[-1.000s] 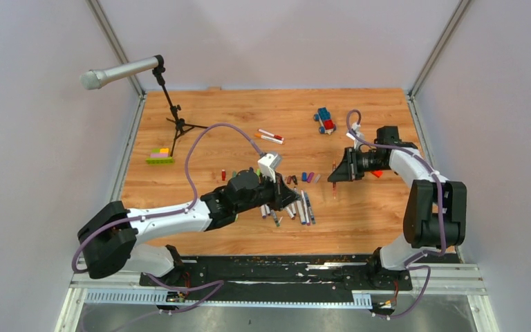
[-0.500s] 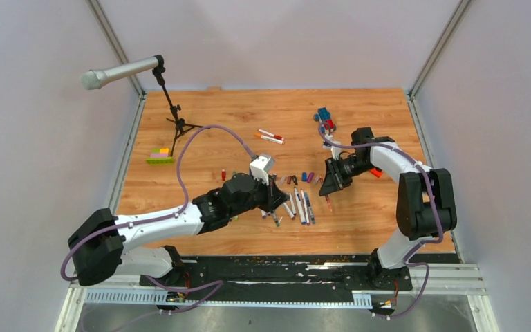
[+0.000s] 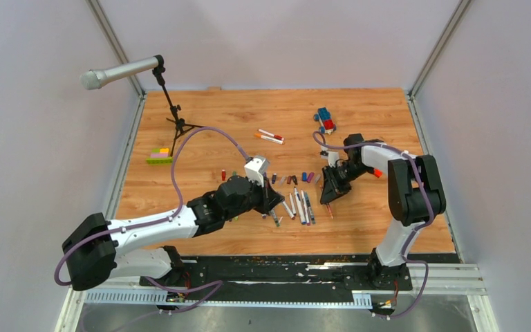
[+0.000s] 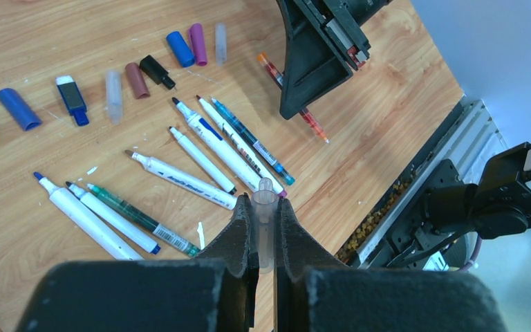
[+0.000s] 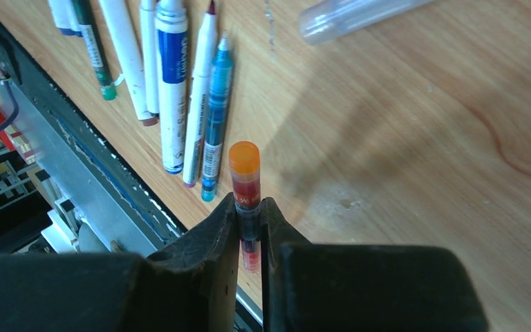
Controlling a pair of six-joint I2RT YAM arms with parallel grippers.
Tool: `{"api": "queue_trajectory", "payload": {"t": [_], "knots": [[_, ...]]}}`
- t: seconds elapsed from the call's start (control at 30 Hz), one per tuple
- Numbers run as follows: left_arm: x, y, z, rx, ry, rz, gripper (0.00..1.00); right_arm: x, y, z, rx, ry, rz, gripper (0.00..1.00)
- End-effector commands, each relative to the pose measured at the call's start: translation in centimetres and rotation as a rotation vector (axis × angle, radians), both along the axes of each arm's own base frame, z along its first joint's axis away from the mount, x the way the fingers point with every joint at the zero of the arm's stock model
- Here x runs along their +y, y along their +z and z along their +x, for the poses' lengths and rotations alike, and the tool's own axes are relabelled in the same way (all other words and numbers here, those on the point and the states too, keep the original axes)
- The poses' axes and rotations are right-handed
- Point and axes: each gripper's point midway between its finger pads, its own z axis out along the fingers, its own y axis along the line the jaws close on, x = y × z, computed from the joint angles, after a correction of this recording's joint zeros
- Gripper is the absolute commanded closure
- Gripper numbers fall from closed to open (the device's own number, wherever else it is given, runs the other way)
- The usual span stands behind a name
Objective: Open the pen caps
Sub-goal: Place the pen at the center of the board, then place the pen cap at the center of the board.
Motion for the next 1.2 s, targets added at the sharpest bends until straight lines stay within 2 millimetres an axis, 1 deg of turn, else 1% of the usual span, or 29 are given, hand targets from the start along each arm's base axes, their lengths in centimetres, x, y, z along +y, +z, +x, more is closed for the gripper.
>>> {"api": "queue_trajectory", "payload": {"t": [0.0, 0.1, 0.3, 0.43, 0.5, 0.6, 0.7, 0.8, 0.83, 0.9, 1.0, 1.03, 1.07, 1.17], "knots": [[0.2, 1.4, 0.5, -0.043, 0.016, -0.028, 0.99, -0.8, -1.1, 0.8, 0.0, -0.04, -0.068, 0.86], [0.1, 1.5, 0.5, -0.044, 0.016, -0.03, 0.99, -1.3, -1.6, 1.0, 0.003, -0.056, -0.104, 0.81], [-0.5, 1.3, 0.6, -0.037, 0.002, -0.028, 0.98, -2.7, -2.9, 1.2, 0.045, -0.094, -0.153, 0.76], [-1.0, 1.4, 0.8, -0.035, -0.004, -0.027, 0.98, -2.9, -3.0, 1.3, 0.05, -0.105, -0.15, 0.74], [-1.2, 1.4, 0.8, -0.036, -0.007, -0.027, 0.98, -2.8, -2.6, 1.4, 0.044, -0.106, -0.134, 0.74], [-1.6, 1.5, 1.0, -0.037, -0.016, -0.023, 0.97, -2.0, -1.0, 1.7, 0.013, -0.092, -0.055, 0.74], [-2.6, 1.6, 1.2, -0.029, -0.037, -0.022, 0.95, -1.3, 2.0, 2.4, -0.075, -0.058, 0.036, 0.74], [-4.7, 1.6, 1.6, -0.011, -0.076, -0.028, 0.95, -1.2, 5.2, 2.9, -0.188, -0.002, 0.1, 0.74], [-5.4, 1.4, 2.0, -0.003, -0.078, -0.026, 0.94, -1.6, 6.0, 3.2, -0.238, 0.027, 0.102, 0.73], [-7.2, 0.5, 2.2, 0.031, -0.113, -0.015, 0.94, -2.7, 7.5, 3.8, -0.302, 0.014, 0.108, 0.73], [-9.8, -0.7, 3.1, 0.077, -0.139, 0.019, 0.94, -5.9, 9.3, 4.8, -0.378, -0.099, 0.142, 0.73], [-10.6, -1.4, 3.4, 0.096, -0.141, 0.039, 0.93, -6.9, 9.6, 4.9, -0.394, -0.138, 0.152, 0.72], [-11.4, -1.7, 3.9, 0.106, -0.142, 0.052, 0.93, -8.4, 9.8, 5.2, -0.403, -0.195, 0.16, 0.71], [-12.9, -3.6, 5.3, 0.141, -0.128, 0.13, 0.93, -10.9, 10.3, 5.5, -0.411, -0.295, 0.194, 0.7]]}}
